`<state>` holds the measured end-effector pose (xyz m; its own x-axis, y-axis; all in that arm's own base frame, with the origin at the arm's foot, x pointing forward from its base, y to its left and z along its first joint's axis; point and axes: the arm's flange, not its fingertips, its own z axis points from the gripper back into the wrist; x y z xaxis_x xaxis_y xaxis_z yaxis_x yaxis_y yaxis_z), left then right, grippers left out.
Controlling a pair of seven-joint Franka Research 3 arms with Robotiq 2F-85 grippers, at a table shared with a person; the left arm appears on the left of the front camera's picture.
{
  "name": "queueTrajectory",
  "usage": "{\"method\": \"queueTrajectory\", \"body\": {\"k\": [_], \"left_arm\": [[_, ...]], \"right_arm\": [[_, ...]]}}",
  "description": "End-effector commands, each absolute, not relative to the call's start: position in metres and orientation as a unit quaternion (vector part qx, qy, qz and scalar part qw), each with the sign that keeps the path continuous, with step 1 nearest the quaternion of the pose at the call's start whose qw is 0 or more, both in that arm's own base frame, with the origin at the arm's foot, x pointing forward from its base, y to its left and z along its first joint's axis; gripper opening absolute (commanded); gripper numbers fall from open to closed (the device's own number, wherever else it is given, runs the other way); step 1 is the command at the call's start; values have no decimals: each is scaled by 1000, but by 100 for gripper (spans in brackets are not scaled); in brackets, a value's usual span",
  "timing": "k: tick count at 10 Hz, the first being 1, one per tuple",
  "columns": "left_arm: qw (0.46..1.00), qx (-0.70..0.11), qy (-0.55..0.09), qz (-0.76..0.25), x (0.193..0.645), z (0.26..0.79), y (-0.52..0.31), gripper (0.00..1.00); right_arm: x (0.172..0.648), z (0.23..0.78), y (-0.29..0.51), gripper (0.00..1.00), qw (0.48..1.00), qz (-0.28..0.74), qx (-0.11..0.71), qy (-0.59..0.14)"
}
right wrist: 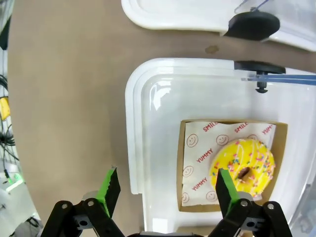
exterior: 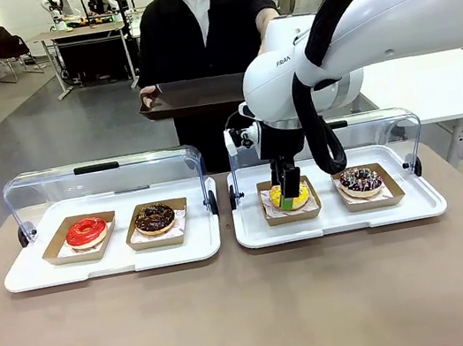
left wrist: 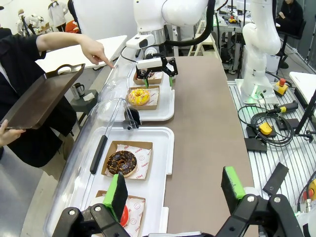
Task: Provide the desired donut to the person.
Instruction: Pick up and lift the Paper togo box containing the Donut pointed at by the person.
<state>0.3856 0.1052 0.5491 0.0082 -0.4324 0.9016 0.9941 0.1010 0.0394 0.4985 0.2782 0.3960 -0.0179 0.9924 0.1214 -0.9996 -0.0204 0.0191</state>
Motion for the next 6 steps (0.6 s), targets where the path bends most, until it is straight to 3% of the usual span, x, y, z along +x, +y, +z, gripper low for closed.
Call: {"method": "queueTrajectory", "body": {"k": [1,6], "left_arm": [[616,-350,-412,-574,385,551,104,100],[616,-350,-412,-574,385,551,104,100]], "right_arm": [[498,399,275,100,708,704,52,-37],[499,391,282,100,699,714,33,-44]]}}
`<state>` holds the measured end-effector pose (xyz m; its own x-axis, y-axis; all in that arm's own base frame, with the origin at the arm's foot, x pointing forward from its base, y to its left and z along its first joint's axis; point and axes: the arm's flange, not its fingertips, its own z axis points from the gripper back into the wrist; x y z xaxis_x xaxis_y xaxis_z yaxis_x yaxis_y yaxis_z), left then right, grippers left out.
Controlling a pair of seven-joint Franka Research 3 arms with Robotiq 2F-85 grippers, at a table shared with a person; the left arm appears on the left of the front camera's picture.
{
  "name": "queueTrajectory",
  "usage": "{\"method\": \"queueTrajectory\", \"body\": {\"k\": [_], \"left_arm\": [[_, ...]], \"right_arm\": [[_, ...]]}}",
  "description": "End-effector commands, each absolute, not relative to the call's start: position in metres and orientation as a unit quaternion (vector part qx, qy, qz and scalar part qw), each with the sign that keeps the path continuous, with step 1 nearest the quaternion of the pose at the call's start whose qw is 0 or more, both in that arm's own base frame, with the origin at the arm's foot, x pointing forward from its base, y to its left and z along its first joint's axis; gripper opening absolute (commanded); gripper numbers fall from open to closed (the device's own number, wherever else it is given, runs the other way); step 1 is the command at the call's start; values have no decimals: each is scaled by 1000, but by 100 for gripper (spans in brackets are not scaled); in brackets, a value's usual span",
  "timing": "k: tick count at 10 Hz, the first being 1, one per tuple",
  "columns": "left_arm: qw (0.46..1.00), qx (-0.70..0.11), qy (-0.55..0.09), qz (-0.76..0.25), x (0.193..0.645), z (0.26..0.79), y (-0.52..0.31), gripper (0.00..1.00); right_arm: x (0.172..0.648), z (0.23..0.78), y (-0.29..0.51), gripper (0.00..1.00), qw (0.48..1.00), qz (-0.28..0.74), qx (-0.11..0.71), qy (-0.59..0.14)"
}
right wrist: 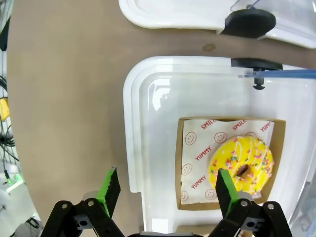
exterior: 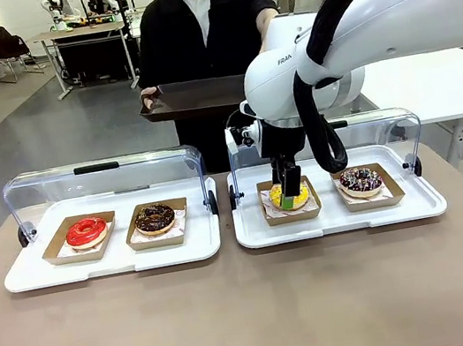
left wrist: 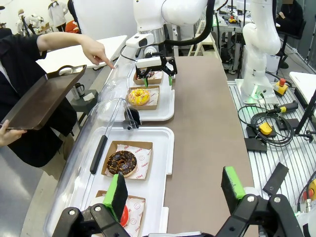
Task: Provide the desired donut to the person.
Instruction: Pick up and lift the Paper togo box containing the Donut pointed at by the person.
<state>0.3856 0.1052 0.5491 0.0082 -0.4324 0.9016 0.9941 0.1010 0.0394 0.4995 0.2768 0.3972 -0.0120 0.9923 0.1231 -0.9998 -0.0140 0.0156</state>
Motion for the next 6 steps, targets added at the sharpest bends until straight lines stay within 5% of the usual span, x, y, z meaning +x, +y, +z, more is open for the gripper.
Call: {"method": "queueTrajectory", "body": {"k": [1,6], "left_arm": [[616,-350,-412,-574,385,551,104,100],[616,-350,-412,-574,385,551,104,100]], "right_arm": [[500,385,287,100,696,717,23,-44],[512,361,299,100,697,715,15,-56]]}}
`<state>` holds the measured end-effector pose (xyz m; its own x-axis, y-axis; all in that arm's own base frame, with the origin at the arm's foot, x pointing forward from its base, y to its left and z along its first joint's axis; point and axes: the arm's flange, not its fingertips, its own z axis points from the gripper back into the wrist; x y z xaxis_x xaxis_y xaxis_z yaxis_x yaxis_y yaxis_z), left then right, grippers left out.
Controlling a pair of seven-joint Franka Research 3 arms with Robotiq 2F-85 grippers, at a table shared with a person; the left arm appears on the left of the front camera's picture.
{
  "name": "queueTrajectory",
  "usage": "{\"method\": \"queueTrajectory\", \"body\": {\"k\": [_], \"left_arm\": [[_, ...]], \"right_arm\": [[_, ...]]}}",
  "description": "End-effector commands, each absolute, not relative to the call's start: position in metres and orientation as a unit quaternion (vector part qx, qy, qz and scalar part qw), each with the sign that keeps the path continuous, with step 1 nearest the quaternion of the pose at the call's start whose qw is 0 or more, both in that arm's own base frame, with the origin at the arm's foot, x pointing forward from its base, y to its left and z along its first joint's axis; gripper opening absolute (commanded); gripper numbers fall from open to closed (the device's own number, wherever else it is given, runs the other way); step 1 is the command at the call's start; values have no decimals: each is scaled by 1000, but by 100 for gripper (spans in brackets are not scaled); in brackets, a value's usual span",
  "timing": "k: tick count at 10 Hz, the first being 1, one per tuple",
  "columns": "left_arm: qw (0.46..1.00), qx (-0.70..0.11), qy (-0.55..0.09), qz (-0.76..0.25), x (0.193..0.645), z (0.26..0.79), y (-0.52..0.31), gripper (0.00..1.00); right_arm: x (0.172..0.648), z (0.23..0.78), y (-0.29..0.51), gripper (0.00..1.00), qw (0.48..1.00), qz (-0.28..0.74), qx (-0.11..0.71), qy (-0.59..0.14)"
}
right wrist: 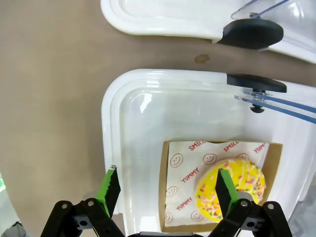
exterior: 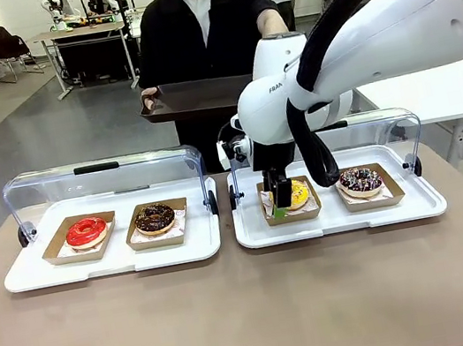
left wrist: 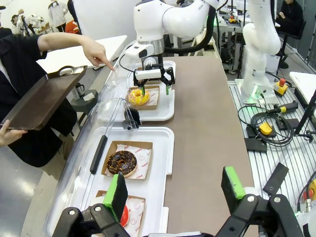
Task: Provide the desired donut to the person.
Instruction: Pick up and lift the Paper togo box containing the Donut pointed at by the person.
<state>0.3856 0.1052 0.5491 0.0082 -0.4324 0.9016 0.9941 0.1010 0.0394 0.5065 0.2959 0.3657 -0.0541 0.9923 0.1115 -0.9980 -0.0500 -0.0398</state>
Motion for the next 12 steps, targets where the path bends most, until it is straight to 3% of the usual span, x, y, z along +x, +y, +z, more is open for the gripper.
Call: {"method": "queueTrajectory", "body": {"k": [1,9,12], "left_arm": [[616,-350,-412,-574,385,551,104,100],[616,-350,-412,-574,385,551,104,100],[616,-350,-412,-574,385,551,104,100]], "right_arm": [[513,356,301,100,698,714,23,-51],[516,329,305,100,695,718,31,-23],[515,329,305,9,690,723,26,-23]]}}
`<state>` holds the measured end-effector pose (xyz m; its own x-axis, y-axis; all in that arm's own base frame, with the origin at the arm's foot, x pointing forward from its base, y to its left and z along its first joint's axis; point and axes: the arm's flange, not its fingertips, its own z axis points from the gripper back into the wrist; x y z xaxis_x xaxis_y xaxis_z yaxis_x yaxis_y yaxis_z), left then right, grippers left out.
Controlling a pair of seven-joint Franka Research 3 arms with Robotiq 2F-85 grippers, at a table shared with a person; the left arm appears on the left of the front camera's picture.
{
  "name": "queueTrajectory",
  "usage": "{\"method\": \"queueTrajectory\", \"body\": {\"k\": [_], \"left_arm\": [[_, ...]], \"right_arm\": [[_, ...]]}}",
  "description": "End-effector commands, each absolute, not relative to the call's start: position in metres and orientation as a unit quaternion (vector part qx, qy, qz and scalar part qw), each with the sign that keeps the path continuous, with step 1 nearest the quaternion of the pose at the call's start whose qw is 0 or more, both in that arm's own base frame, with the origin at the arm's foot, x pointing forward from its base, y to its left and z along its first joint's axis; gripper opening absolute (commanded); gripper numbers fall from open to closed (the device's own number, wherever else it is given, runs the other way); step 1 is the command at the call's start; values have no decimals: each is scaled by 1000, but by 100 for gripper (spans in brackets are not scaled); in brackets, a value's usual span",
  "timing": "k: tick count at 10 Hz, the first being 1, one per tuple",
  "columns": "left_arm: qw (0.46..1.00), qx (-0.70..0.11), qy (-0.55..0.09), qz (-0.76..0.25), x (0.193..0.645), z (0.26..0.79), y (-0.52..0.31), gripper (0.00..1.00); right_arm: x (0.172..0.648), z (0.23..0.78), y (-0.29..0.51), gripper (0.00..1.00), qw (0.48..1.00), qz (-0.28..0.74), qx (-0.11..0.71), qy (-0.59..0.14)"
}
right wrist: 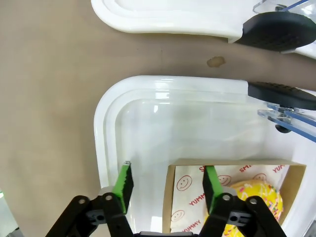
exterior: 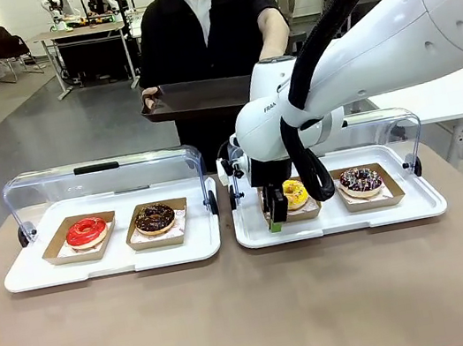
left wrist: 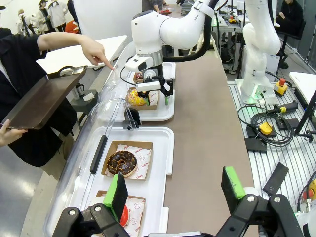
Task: Provide the desired donut to the person.
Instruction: Pick up and lift the Paper togo box containing the Donut pointed at by the person.
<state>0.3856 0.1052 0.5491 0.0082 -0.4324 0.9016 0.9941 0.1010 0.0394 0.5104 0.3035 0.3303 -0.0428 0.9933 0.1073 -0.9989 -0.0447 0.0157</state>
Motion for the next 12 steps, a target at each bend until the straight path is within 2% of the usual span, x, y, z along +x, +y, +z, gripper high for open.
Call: {"method": "queueTrajectory", "body": {"k": [1,3,4,5,12], "left_arm": [[616,-350,-412,-574,385,551,104,100],[616,-350,-412,-574,385,551,104,100],[616,-350,-412,-574,385,551,104,100],[616,-350,-412,-574,385,551,104,100],[616,-350,-412,-574,385,551,104,100]], "right_arm": [[515,329,304,0,691,722,27,-23],[515,327,303,0,691,722,30,-20],[514,327,303,4,690,722,33,-20],[514,327,303,0,689,724,34,-21],[513,327,302,0,688,725,35,-17]]}}
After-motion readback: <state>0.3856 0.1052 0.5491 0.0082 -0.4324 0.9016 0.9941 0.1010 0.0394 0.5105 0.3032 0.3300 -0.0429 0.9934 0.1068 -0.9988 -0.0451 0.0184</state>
